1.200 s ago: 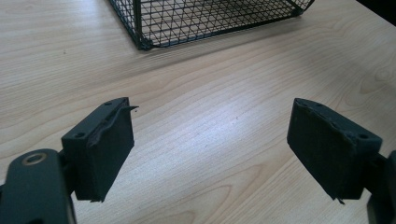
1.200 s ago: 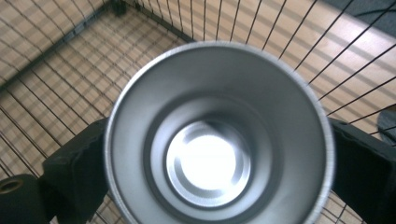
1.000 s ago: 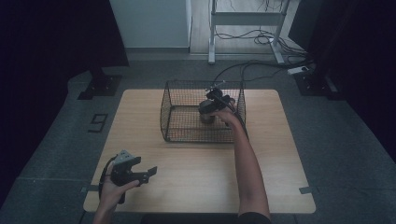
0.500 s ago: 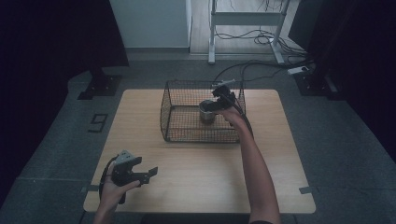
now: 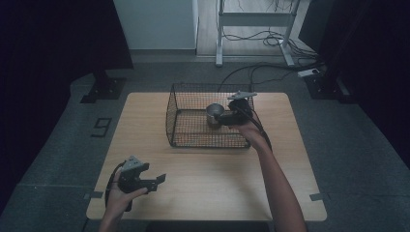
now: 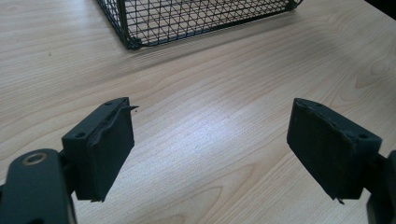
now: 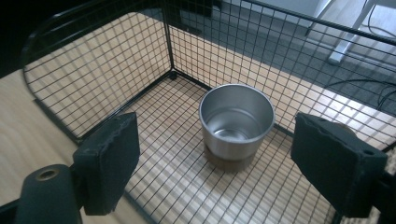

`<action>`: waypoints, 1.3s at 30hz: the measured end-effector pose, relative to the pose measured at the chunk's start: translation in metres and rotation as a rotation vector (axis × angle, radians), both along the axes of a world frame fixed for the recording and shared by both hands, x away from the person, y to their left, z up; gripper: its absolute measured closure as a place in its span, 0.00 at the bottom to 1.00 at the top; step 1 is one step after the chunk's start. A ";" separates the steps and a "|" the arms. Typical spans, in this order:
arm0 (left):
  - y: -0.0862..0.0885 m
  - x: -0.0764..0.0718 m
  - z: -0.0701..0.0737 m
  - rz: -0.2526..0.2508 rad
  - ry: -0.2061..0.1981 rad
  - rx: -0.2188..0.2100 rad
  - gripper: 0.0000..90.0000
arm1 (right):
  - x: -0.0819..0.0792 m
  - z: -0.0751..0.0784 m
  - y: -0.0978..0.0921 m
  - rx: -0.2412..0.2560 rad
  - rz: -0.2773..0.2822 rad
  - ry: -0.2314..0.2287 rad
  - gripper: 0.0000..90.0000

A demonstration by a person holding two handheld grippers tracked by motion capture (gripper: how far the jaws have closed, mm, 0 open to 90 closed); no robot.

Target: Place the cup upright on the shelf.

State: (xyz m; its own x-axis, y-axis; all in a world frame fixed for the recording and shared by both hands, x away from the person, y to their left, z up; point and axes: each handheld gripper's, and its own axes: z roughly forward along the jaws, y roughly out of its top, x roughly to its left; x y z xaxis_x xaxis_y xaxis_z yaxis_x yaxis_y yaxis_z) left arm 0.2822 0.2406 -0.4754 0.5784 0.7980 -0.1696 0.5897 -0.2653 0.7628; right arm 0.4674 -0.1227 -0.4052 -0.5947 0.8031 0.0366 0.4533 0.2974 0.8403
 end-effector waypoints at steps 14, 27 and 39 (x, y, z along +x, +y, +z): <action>-0.007 0.001 -0.003 -0.015 0.009 0.012 0.17 | -0.071 -0.009 -0.050 0.052 -0.005 -0.064 0.20; -0.009 0.001 -0.005 -0.017 0.014 0.017 0.17 | -0.121 -0.047 -0.078 0.075 -0.028 -0.078 0.21; -0.011 0.001 -0.006 -0.017 0.018 0.023 0.17 | -0.135 -0.084 -0.095 0.087 -0.076 -0.057 0.21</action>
